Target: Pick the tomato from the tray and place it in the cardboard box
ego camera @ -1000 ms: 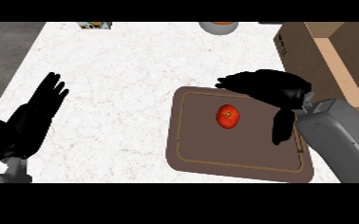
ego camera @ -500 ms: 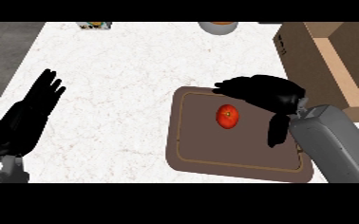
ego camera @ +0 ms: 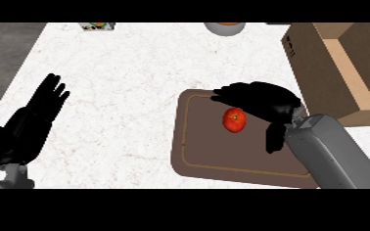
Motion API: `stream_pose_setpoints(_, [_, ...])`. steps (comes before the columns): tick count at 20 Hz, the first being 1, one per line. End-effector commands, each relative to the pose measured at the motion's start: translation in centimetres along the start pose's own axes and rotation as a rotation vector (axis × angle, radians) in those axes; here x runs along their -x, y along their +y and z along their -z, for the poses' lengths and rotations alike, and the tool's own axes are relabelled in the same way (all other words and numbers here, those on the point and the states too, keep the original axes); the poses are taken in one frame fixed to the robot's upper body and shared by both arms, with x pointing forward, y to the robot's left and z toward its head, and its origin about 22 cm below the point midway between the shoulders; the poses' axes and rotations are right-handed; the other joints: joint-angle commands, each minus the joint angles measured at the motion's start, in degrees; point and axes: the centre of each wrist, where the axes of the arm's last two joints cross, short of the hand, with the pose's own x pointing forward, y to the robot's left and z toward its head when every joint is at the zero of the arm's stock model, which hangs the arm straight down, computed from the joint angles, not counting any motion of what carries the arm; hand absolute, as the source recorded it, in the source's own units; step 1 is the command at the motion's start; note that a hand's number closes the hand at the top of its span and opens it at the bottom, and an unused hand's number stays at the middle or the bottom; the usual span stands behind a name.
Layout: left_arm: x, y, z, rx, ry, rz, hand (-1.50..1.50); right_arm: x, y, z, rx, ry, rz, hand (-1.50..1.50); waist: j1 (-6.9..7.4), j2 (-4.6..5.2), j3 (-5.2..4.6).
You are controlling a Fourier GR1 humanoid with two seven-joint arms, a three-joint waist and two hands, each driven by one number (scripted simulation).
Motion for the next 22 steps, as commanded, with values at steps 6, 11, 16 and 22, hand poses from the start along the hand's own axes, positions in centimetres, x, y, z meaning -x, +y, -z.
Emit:
stream_pose_setpoints(6, [0.4, -0.2, 0.1, 0.002, 0.009, 0.009, 0.0, -0.4, 1.5, 1.9, -0.022, 0.035, -0.022, -1.5, 0.02, 0.04, 0.0])
stream_pose_setpoints(11, [-1.1, -0.1, 0.8, -0.017, 0.008, 0.007, 0.0, 0.2, 1.6, 1.3, -0.038, 0.079, -0.038, -1.5, -0.06, 0.03, 0.01])
stream_pose_setpoints(16, [-1.1, 0.6, 0.3, 0.0, 0.005, 0.009, 0.0, -0.3, 2.3, 3.2, -0.028, 0.089, -0.055, -1.5, 0.13, 0.02, 0.01])
stream_pose_setpoints(22, [0.3, 0.1, 0.1, 0.005, 0.012, 0.01, 0.0, 0.5, 2.5, 4.5, -0.077, 0.095, -0.076, -1.5, 0.11, 0.04, 0.0])
